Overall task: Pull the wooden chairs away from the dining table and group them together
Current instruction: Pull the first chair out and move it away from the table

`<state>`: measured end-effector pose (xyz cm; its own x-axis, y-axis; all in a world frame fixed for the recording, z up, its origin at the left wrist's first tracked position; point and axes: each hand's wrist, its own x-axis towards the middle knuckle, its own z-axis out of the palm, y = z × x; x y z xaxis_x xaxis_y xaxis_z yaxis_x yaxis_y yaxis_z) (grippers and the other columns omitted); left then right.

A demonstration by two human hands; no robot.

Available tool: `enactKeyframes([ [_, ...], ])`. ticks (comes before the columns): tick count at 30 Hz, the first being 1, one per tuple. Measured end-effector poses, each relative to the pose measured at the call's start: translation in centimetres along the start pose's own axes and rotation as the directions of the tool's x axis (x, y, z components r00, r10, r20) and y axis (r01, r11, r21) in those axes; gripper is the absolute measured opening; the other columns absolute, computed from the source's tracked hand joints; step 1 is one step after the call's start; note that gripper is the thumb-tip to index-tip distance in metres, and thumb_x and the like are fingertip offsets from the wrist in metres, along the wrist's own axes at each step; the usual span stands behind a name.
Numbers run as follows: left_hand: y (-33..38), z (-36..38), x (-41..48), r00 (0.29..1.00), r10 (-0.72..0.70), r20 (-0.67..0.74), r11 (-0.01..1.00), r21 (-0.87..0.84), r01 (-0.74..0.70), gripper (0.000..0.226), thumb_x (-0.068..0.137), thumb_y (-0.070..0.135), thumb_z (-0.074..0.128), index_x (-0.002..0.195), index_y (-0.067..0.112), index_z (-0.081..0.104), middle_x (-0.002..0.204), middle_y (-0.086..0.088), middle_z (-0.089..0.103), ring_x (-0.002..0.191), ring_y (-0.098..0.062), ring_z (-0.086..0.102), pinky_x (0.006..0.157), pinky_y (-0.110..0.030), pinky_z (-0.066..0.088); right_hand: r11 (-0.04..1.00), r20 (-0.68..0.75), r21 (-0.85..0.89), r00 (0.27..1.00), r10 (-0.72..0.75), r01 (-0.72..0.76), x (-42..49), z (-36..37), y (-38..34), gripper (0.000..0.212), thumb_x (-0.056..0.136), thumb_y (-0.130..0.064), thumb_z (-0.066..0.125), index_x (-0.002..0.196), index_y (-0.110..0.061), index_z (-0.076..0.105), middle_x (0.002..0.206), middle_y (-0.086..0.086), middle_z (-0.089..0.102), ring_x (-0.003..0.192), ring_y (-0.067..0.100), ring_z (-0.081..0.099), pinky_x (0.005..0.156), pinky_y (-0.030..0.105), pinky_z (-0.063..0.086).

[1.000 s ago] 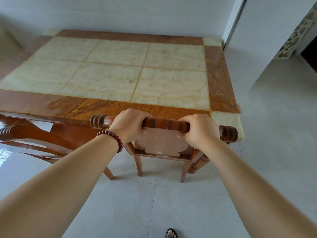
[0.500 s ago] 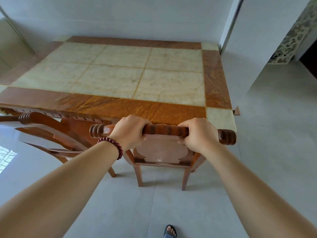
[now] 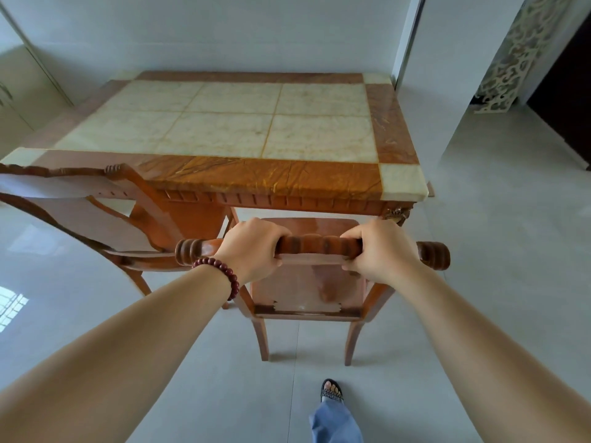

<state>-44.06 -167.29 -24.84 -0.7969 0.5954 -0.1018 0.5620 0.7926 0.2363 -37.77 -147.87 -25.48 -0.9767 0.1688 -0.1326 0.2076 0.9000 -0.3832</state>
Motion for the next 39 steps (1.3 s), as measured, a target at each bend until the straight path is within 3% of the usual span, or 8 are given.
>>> enactKeyframes([
  [3, 1.1, 0.6, -3.9, 1.000, 0.018, 0.011, 1.000, -0.002, -0.018, 0.015, 0.081, 0.021, 0.061, 0.074, 0.033, 0.054, 0.064, 0.013, 0.054, 0.061, -0.009, 0.050, 0.052, -0.014, 0.029, 1.000, -0.004, 0.001, 1.000, 0.001, -0.001, -3.9, 0.9, -0.5, 0.025, 0.074, -0.028, 0.075, 0.099, -0.033, 0.073, 0.087, -0.006, 0.072, 0.082, 0.019, 0.064, 0.070, 0.030, 0.052],
  [8, 3.3, 1.8, -9.4, 1.000, 0.013, 0.020, 1.000, -0.023, -0.012, 0.006, 0.083, 0.023, 0.059, 0.082, 0.026, 0.063, 0.075, 0.004, 0.066, 0.071, -0.014, 0.060, 0.062, -0.019, 0.043, 1.000, 0.004, 0.012, 1.000, 0.005, -0.005, -9.7, 1.5, -0.3, 0.025, 0.074, -0.025, 0.076, 0.098, -0.032, 0.073, 0.089, -0.006, 0.071, 0.084, 0.019, 0.065, 0.071, 0.031, 0.054],
  [12, 5.8, 2.6, -13.6, 1.000, 0.024, -0.014, 0.999, -0.020, -0.025, 0.010, 0.082, 0.022, 0.061, 0.075, 0.029, 0.058, 0.074, 0.006, 0.065, 0.069, -0.013, 0.057, 0.056, -0.013, 0.032, 1.000, 0.001, 0.017, 1.000, -0.016, 0.016, -14.5, 1.7, 0.4, 0.028, 0.075, -0.023, 0.075, 0.102, -0.031, 0.073, 0.094, -0.004, 0.073, 0.085, 0.021, 0.066, 0.076, 0.035, 0.057],
  [18, 10.3, 5.2, -19.6, 0.999, -0.008, -0.035, 1.000, 0.002, 0.008, 0.005, 0.082, 0.025, 0.061, 0.085, 0.025, 0.066, 0.076, 0.004, 0.068, 0.069, -0.015, 0.061, 0.060, -0.018, 0.044, 0.998, -0.012, 0.026, 0.998, -0.057, 0.057, -22.1, 2.1, 2.6, 0.024, 0.075, -0.023, 0.076, 0.098, -0.029, 0.074, 0.091, -0.005, 0.072, 0.085, 0.020, 0.067, 0.076, 0.034, 0.057],
  [23, 13.7, 7.4, -24.5, 0.996, -0.021, -0.083, 0.999, 0.025, 0.023, 0.013, 0.084, 0.028, 0.062, 0.095, 0.025, 0.067, 0.072, 0.010, 0.057, 0.065, -0.014, 0.056, 0.054, -0.015, 0.036, 0.996, -0.015, 0.028, 0.996, -0.090, 0.090, -28.3, 2.5, 4.5, 0.021, 0.075, -0.025, 0.077, 0.096, -0.029, 0.074, 0.085, -0.007, 0.070, 0.080, 0.019, 0.066, 0.072, 0.031, 0.057],
  [26, 15.4, 7.9, -27.0, 0.997, -0.029, -0.067, 0.999, 0.016, 0.030, 0.017, 0.085, 0.029, 0.062, 0.101, 0.024, 0.066, 0.075, 0.010, 0.057, 0.066, -0.014, 0.056, 0.058, -0.016, 0.039, 0.995, 0.000, 0.018, 0.996, -0.093, 0.093, -31.3, 2.2, 5.0, 0.021, 0.075, -0.025, 0.076, 0.094, -0.030, 0.074, 0.082, -0.009, 0.067, 0.080, 0.018, 0.065, 0.068, 0.028, 0.055],
  [31, 18.1, 8.3, -30.9, 0.997, -0.034, -0.066, 0.999, 0.014, 0.035, 0.015, 0.085, 0.027, 0.062, 0.099, 0.024, 0.067, 0.078, 0.005, 0.065, 0.068, -0.016, 0.058, 0.065, -0.023, 0.050, 0.996, 0.001, 0.031, 0.997, -0.081, 0.081, -36.1, 1.9, 5.6, 0.024, 0.072, -0.019, 0.075, 0.094, -0.030, 0.074, 0.085, -0.006, 0.071, 0.079, 0.019, 0.065, 0.070, 0.035, 0.059],
  [39, 21.0, 9.6, -38.1, 0.998, 0.033, -0.057, 0.999, 0.026, -0.032, 0.011, 0.085, 0.027, 0.062, 0.095, 0.025, 0.065, 0.073, 0.009, 0.058, 0.065, -0.013, 0.054, 0.060, -0.018, 0.041, 0.999, -0.019, 0.023, 0.999, -0.035, 0.036, -45.0, 2.9, 5.3, 0.023, 0.073, -0.021, 0.076, 0.093, -0.031, 0.075, 0.086, -0.006, 0.072, 0.078, 0.020, 0.065, 0.069, 0.032, 0.056],
])
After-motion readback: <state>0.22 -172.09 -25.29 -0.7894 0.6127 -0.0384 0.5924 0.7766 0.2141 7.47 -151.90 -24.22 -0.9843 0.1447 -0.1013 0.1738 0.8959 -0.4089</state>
